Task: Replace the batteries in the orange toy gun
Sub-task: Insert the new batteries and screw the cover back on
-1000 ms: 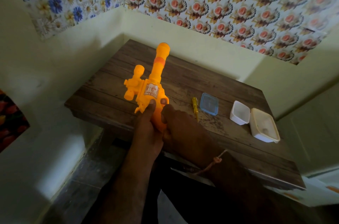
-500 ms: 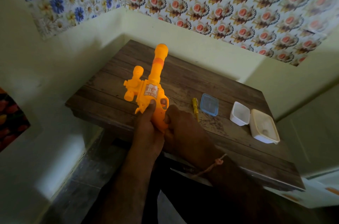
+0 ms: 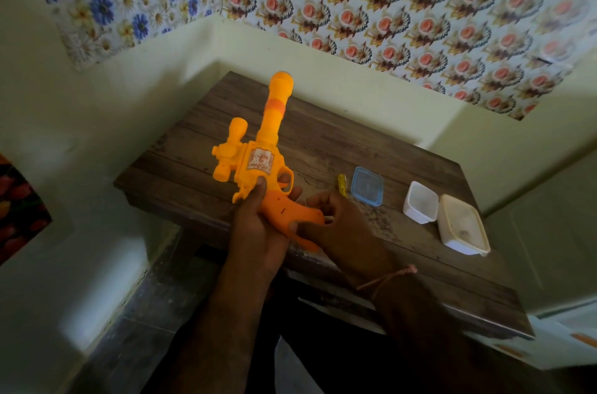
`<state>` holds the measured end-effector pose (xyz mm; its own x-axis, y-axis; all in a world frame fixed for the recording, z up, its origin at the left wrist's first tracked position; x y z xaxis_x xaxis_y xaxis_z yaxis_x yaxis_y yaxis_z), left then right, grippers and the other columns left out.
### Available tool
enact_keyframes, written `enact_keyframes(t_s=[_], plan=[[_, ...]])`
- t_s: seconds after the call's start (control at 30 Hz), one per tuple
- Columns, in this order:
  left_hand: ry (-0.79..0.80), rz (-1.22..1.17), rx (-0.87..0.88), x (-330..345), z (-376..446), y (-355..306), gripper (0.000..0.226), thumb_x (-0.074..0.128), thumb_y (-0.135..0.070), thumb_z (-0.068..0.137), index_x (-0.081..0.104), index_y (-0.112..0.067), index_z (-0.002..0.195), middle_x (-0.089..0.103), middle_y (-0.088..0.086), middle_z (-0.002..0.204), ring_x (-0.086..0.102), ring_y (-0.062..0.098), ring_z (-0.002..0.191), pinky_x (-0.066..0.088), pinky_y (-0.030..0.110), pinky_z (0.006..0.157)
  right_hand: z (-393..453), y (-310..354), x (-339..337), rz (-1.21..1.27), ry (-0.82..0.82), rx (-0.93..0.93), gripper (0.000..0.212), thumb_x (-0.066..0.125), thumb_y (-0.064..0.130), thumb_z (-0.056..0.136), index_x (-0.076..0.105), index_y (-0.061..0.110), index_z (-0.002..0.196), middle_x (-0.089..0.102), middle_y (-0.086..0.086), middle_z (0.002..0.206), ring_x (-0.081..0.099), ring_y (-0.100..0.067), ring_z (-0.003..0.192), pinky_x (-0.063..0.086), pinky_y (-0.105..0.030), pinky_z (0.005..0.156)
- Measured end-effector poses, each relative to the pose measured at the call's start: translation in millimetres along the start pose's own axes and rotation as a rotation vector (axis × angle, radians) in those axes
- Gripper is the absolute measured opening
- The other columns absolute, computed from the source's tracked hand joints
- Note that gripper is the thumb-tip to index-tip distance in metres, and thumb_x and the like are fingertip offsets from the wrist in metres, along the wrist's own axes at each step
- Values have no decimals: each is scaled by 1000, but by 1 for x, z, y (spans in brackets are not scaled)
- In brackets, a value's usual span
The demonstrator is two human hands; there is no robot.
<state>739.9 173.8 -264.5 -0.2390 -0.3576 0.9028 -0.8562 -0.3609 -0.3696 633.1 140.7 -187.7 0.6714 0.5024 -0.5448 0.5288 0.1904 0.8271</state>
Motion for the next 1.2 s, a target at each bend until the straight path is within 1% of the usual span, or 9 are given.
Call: enact_keyframes(t_s=[0.13, 0.23, 0.43, 0.53, 0.63, 0.73, 0.83, 1.0, 1.2], plan=[[-12, -6, -22, 0, -2, 3, 68, 58, -38, 82, 46, -7, 142, 63, 21, 118, 62, 36, 107, 57, 49, 76, -3, -1, 4, 58, -44, -18, 37, 78, 19, 74, 58, 24, 104, 57, 13, 100, 55, -4, 88, 53, -27, 78], [-33, -4, -26, -3, -1, 4, 70, 59, -39, 82, 45, -7, 143, 62, 22, 121, 59, 39, 114, 57, 50, 79, -4, -4, 8, 107, -29, 13, 40, 78, 17, 74, 58, 22, 109, 58, 9, 104, 57, -7, 92, 55, -32, 81], [-77, -13, -25, -4, -1, 2, 65, 60, -38, 81, 49, -13, 140, 68, 14, 113, 64, 33, 108, 59, 43, 65, -3, -11, 13, 212, 47, 20, 46, 76, 9, 75, 57, 24, 113, 56, 16, 103, 57, -7, 93, 53, -22, 73], [-81, -7, -24, -4, -1, 0, 61, 58, -36, 86, 47, -13, 142, 69, 15, 111, 65, 32, 105, 59, 42, 64, 0, -13, 12, 216, 84, -10, 40, 71, 4, 78, 58, 31, 105, 58, 13, 107, 59, -10, 97, 55, -30, 81], [-88, 3, -3, -8, 1, -5, 70, 60, -38, 80, 44, -16, 145, 66, 14, 120, 67, 31, 103, 57, 41, 66, 8, -33, -4, 331, 14, 99, 21, 63, 15, 88, 61, 26, 106, 60, 3, 110, 61, -16, 100, 56, -37, 85], [-86, -8, 22, -10, 3, -10, 72, 59, -38, 78, 42, -20, 146, 65, 11, 122, 68, 31, 101, 57, 38, 61, 29, -58, -50, 32, -256, 156, 17, 65, 24, 87, 64, 18, 103, 64, 1, 100, 61, -13, 91, 53, -28, 76], [-79, -13, 16, -11, 3, -9, 73, 60, -39, 78, 41, -21, 147, 65, 11, 123, 70, 28, 94, 58, 38, 62, 48, -73, -72, -170, -364, 219, 11, 68, 23, 85, 68, 13, 91, 66, -1, 90, 62, -14, 87, 47, -21, 63], [-74, -9, 25, -10, 2, -7, 73, 61, -38, 79, 42, -21, 147, 66, 11, 121, 71, 28, 94, 58, 38, 62, 69, -83, -68, -440, -334, 319, 30, 70, 26, 83, 63, 11, 107, 64, -9, 108, 61, -24, 98, 54, -37, 86], [-95, -10, 22, -15, 3, -8, 71, 62, -39, 79, 43, -23, 145, 64, 11, 128, 71, 29, 96, 57, 40, 63, 76, -73, -58, -540, -275, 324, 35, 65, 14, 87, 54, 7, 119, 57, -14, 122, 57, -29, 108, 48, -33, 83]])
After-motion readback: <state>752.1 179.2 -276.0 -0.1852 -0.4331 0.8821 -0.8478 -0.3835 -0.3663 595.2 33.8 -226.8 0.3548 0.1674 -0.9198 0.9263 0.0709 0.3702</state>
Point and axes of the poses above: each hand's wrist, its own z-axis towards the middle knuckle, its own x-axis out of the palm, y = z × x, the point moved 10 cm from there along z, towards the middle knuckle
